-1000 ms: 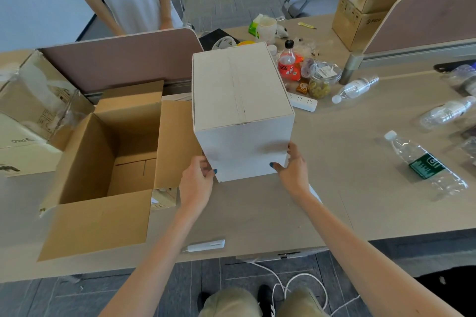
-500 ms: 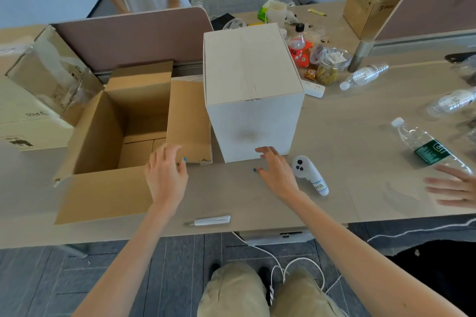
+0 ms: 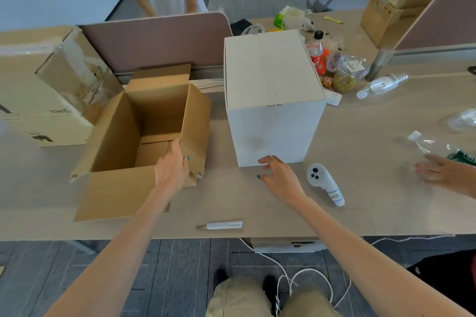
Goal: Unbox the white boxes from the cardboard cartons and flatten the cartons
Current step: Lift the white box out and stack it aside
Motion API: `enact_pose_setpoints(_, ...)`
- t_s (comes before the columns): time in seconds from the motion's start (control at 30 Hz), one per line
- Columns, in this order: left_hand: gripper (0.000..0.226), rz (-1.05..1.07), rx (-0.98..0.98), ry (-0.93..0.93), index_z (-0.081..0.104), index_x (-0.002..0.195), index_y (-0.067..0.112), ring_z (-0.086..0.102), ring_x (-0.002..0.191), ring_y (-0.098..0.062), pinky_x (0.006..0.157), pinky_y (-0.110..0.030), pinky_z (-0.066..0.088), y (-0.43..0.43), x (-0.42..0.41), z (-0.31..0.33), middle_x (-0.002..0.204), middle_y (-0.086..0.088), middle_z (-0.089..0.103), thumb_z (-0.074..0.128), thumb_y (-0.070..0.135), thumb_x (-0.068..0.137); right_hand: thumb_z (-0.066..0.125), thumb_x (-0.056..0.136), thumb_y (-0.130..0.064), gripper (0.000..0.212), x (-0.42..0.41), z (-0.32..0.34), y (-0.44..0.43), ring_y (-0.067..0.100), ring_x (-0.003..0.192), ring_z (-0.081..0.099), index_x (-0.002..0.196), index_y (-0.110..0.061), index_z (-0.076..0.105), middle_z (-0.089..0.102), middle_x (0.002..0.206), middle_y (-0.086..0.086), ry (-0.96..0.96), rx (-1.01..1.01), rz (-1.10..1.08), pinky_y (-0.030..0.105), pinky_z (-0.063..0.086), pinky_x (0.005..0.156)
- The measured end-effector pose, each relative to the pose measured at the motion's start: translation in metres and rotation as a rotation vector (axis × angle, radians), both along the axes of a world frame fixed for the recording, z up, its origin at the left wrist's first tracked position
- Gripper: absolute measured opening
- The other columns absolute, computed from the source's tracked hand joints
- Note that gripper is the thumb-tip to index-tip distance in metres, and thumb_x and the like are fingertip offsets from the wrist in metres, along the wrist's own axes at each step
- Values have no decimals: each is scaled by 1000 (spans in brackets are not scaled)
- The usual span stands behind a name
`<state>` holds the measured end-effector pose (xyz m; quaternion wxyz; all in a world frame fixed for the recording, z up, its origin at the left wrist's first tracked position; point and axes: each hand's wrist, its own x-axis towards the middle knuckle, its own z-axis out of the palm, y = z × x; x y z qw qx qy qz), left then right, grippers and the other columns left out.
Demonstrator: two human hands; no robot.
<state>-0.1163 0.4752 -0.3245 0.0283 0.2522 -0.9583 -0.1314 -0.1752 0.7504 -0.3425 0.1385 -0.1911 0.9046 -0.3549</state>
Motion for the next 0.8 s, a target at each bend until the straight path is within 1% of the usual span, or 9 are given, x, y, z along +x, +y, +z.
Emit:
enact_pose_setpoints(0.1,56,16,-30,122,35,144,15,61,71,-21,66,-37,53,-9,10,13,90,-5,68,60,12,95,58,93,-18,30,0,3,-7,9,105,57,123,-17,55,55,121,-7,-5,-27,8,33,49,86)
enact_pose_setpoints(0.23,52,115,58,270,41,143,14,60,85,-25,76,-36,47,-26,26,40,107,-10,68,57,3,95,57,93,-16,26,0,6,-24,7,99,59,118,-16,58,58,115,-7,-57,-78,17,31,50,82)
enact_pose_setpoints(0.37,51,138,253,408,48,139,22,58,111,-26,97,-45,47,-54,41,65,125,-3,63,50,-1,94,57,93,-12,15,0,12,-51,6,88,60,107,-15,61,63,107,-2,-215,-215,-38,24,49,75)
enact_pose_setpoints(0.43,53,160,399,466,51,136,26,58,116,-23,100,-51,48,-70,46,76,127,2,63,50,-2,92,59,93,-13,11,-1,14,-65,10,89,61,103,-12,62,63,104,0,-247,-245,-59,17,46,70)
enact_pose_setpoints(0.5,51,182,591,531,55,134,25,60,116,-17,99,-46,51,-81,52,90,124,5,65,50,-6,93,59,94,-14,14,-2,19,-79,13,89,60,105,-8,63,63,101,-2,-248,-246,-67,12,43,65)
enact_pose_setpoints(0.57,50,188,775,593,57,133,24,62,113,-13,93,-35,53,-89,56,102,119,8,67,49,-8,95,57,94,-12,13,-3,20,-94,14,88,60,104,-6,63,62,98,-2,-299,-257,-88,21,49,70)
enact_pose_setpoints(0.67,50,196,940,652,59,131,20,65,103,-8,79,-20,53,-112,63,115,114,4,70,49,-10,93,59,92,-11,12,-4,20,-117,29,100,62,103,-7,61,65,100,5,-364,-261,-101,49,50,90)
enact_pose_setpoints(0.73,49,217,1058,679,58,132,18,65,97,-8,72,-16,51,-133,66,119,111,1,70,51,-9,92,61,92,-16,21,0,23,-134,31,103,60,108,-2,59,64,107,15,-433,-298,-158,52,47,94)
enact_pose_setpoints(0.8,49,241,1149,683,57,135,16,64,96,-11,75,-20,50,-152,70,120,106,2,70,51,-7,92,63,92,-22,48,2,25,-151,37,104,57,120,15,51,58,106,26,-517,-355,-218,52,42,100)
